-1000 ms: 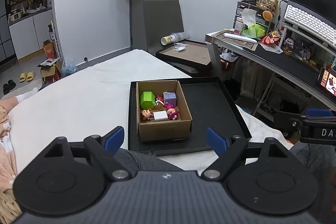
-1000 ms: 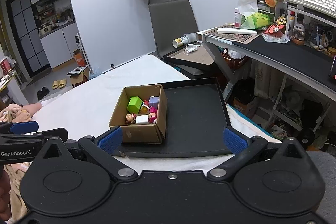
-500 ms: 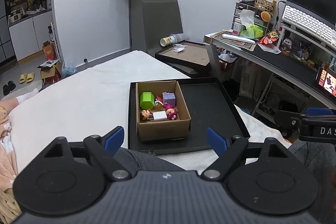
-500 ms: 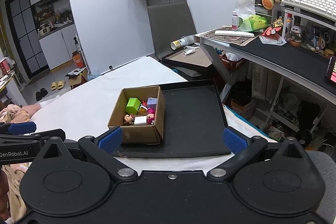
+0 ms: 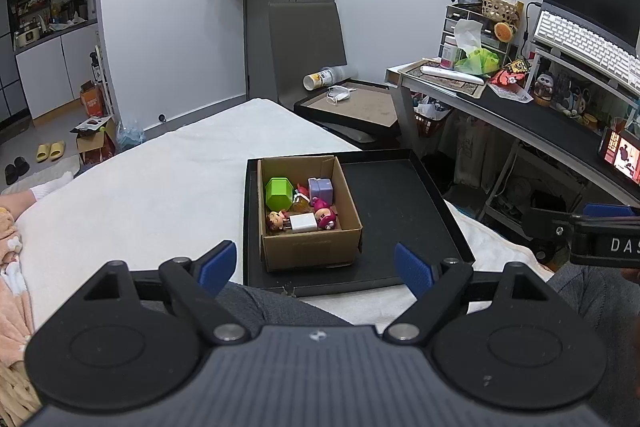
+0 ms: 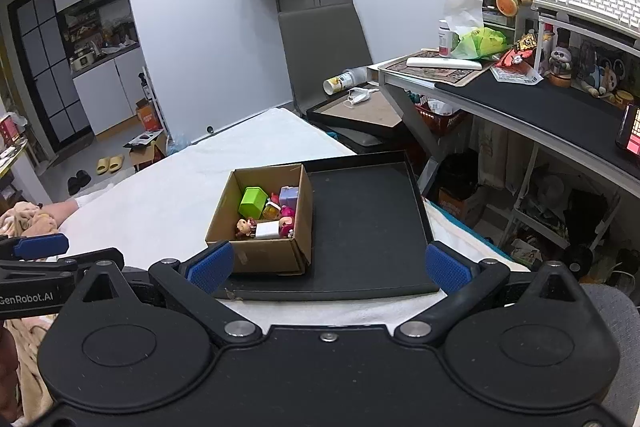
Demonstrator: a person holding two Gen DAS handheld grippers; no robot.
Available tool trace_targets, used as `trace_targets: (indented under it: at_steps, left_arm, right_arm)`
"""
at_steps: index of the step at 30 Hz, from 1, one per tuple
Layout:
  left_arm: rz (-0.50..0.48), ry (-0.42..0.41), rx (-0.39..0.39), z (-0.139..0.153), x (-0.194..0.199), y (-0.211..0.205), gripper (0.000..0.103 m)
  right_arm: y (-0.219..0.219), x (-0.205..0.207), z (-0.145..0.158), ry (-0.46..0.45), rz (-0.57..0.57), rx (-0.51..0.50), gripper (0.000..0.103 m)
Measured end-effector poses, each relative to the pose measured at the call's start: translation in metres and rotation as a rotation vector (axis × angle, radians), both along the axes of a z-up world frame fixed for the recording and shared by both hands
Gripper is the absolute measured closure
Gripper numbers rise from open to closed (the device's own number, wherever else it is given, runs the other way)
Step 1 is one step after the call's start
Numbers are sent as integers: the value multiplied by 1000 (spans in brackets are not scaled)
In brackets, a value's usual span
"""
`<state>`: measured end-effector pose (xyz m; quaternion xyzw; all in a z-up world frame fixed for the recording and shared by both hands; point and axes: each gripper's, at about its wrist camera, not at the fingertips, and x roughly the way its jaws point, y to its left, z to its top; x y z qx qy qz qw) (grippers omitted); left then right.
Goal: Organize rigid objects
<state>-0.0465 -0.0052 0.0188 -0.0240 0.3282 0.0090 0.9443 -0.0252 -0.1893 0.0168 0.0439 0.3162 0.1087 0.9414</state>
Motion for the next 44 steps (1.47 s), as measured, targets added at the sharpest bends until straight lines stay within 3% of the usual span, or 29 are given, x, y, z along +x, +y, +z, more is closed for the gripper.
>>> trace_targets:
  at_steps: [44]
  left_arm:
    - [-8,12,-12,-4,4,-2,18]
  right_arm:
    - [-7,3,-3,9,-14,-33,0]
